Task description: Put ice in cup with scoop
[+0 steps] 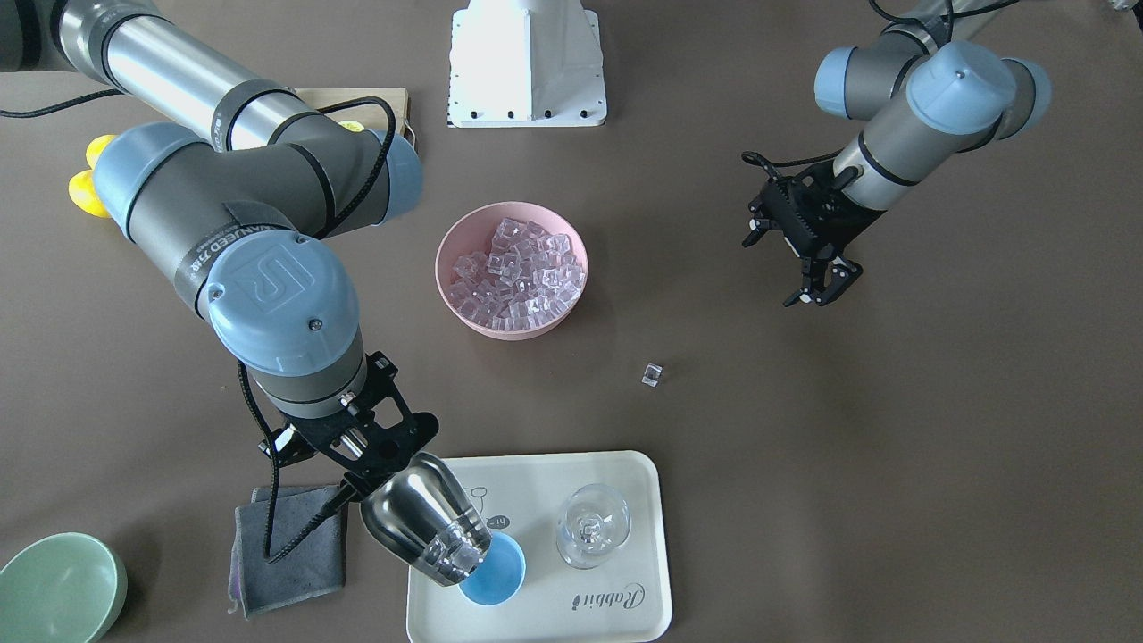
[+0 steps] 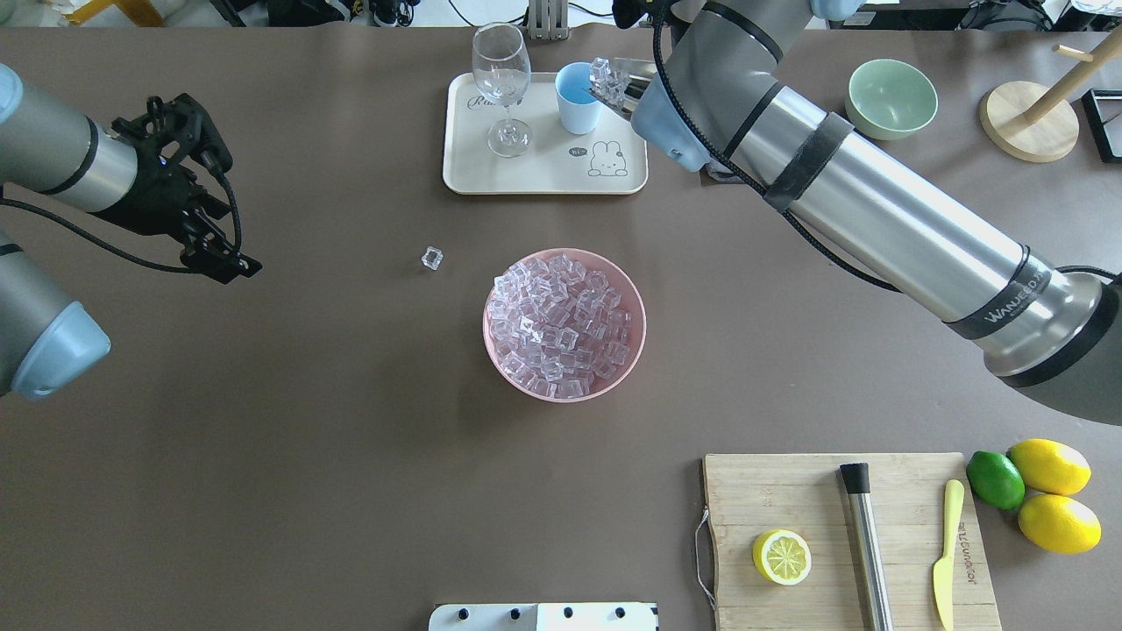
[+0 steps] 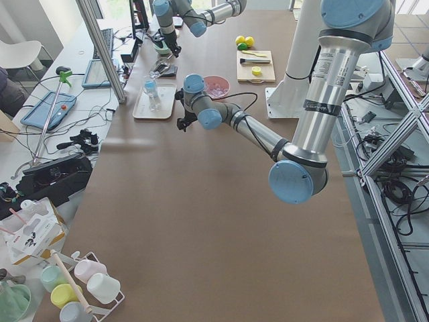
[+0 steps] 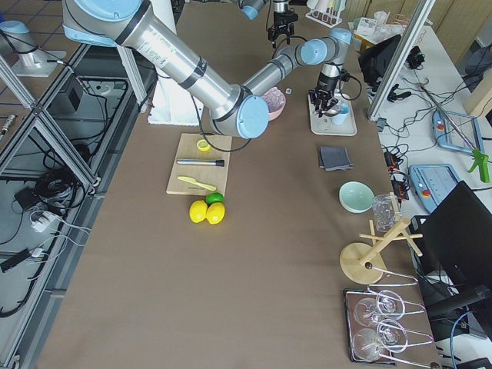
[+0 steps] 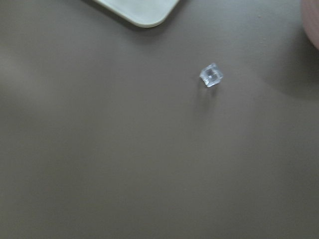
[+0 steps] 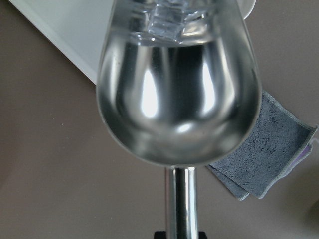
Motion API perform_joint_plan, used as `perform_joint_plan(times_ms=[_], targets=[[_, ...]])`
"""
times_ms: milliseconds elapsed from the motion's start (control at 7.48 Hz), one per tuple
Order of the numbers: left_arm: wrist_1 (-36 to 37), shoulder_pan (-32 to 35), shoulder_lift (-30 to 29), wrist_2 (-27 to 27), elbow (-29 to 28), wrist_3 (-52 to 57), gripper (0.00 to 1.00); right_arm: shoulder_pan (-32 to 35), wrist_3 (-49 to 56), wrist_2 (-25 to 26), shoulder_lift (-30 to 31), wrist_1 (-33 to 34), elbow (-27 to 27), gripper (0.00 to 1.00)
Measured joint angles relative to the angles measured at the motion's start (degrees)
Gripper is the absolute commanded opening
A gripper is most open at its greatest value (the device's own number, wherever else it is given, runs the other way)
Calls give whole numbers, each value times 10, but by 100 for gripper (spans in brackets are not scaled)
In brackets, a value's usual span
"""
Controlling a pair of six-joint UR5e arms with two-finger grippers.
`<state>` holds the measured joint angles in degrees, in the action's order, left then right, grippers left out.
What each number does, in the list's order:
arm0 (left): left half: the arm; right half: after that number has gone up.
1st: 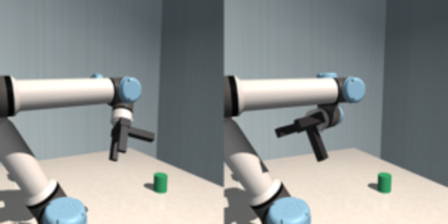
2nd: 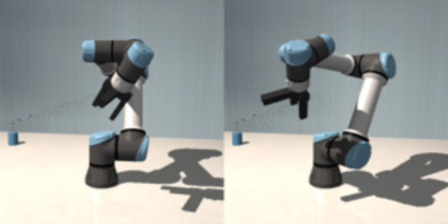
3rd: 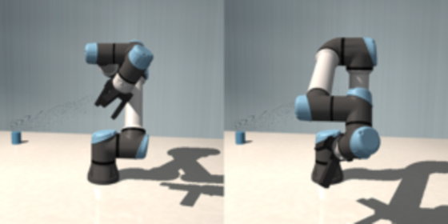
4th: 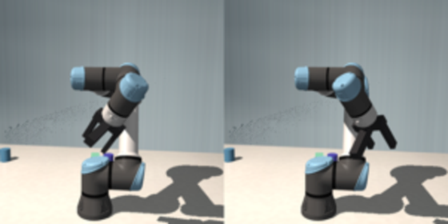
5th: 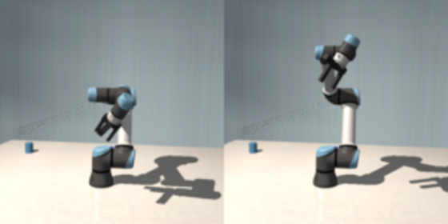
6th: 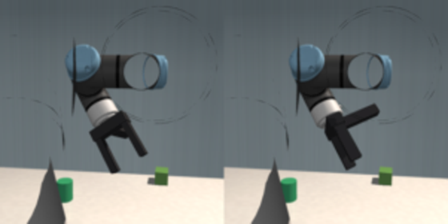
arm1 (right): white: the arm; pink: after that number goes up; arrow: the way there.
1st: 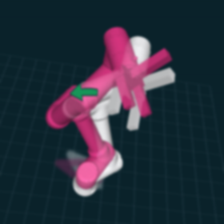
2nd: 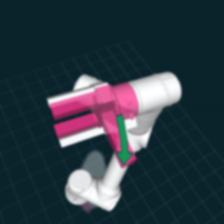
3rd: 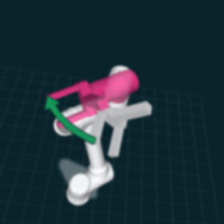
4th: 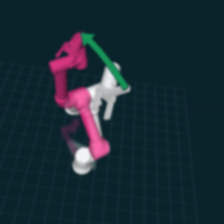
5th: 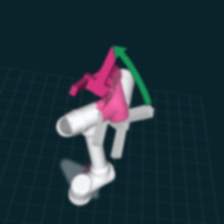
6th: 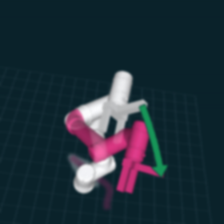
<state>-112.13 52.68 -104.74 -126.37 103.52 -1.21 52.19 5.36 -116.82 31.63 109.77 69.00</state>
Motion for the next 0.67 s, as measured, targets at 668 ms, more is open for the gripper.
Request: perform_joint_plan(times_ms=[668], targets=[[56, 74, 37, -6, -1, -103, 99, 11, 48, 32, -67, 65, -64, 0]])
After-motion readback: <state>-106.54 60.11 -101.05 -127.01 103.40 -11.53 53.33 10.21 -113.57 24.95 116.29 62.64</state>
